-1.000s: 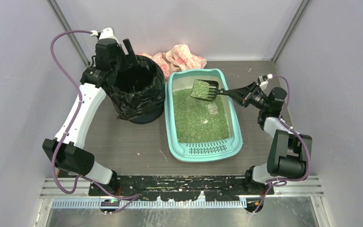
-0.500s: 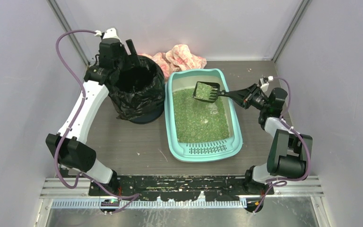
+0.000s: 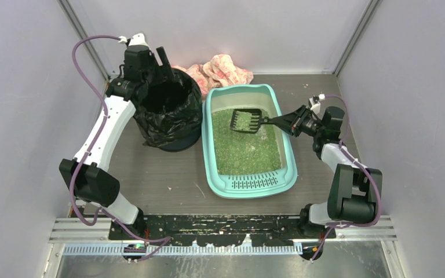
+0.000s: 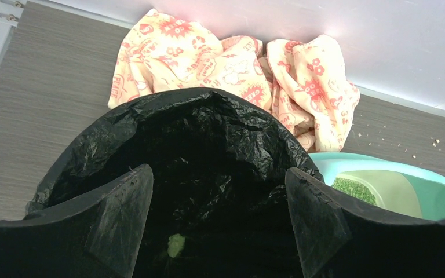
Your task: Clean the litter box
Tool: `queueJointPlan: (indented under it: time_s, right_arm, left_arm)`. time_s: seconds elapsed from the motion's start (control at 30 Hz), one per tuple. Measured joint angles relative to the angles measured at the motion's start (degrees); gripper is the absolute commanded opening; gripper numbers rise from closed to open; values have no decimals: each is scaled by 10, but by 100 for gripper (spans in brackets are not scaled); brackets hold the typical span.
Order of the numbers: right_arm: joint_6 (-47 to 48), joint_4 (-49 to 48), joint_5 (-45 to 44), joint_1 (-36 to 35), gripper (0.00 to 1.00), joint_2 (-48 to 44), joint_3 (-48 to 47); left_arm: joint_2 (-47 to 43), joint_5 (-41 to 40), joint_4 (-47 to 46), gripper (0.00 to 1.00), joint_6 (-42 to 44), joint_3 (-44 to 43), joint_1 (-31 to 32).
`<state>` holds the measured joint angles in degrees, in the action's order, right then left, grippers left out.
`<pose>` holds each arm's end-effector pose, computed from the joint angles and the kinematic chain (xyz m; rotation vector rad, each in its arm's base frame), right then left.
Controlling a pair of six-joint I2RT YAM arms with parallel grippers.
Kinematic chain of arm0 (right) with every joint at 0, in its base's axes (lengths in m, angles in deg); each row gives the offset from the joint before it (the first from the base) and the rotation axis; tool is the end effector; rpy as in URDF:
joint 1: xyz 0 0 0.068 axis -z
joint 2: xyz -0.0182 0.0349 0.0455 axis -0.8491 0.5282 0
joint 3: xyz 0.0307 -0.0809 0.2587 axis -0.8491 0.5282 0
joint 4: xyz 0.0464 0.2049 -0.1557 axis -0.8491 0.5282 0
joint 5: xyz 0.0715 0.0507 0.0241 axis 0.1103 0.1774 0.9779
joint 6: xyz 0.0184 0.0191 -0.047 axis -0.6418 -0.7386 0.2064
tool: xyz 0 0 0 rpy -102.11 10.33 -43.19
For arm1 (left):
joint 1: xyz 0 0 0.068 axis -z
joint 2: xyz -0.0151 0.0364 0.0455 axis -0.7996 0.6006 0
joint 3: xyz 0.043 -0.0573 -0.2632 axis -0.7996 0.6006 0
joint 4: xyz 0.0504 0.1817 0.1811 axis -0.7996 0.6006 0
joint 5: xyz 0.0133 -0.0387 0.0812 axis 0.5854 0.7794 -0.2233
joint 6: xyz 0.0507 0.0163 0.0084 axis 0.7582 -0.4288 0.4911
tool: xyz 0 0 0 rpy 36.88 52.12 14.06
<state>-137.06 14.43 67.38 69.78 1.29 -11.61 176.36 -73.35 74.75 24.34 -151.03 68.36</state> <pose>0.2857 -0.0280 0.2298 0.4400 1.9393 1.4963 0.3489 -0.0865 0.4236 -0.3339 1.9390 -0.2362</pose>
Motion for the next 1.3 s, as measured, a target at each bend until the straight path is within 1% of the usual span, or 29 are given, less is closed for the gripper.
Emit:
queueJointPlan:
  time_s: [0.07, 0.2, 0.37, 0.57, 0.73, 0.97, 1.17, 1.3]
  right_arm:
    - [2, 5, 3, -8, 1, -1, 0]
    - [3, 6, 2, 8, 1, -2, 0]
    - [12, 13, -2, -9, 1, -2, -2]
    - [23, 19, -12, 24, 1, 2, -5]
    - [41, 43, -10, -1, 1, 5, -17]
    - [61, 71, -12, -3, 1, 4, -20]
    - [30, 26, -15, 17, 1, 1, -16]
    - [41, 40, -16, 1, 1, -2, -17]
  left_arm:
    - [3, 2, 0, 84, -5, 0, 0]
    - [5, 4, 0, 83, -8, 0, 0]
    - [5, 6, 0, 83, -9, -1, 0]
    - [5, 8, 0, 83, -8, -8, 0]
    - [5, 8, -3, 83, -8, -9, 0]
    - [5, 8, -4, 83, -8, -9, 0]
    - [5, 8, -4, 84, -6, -9, 0]
    - [5, 8, -4, 84, -6, -9, 0]
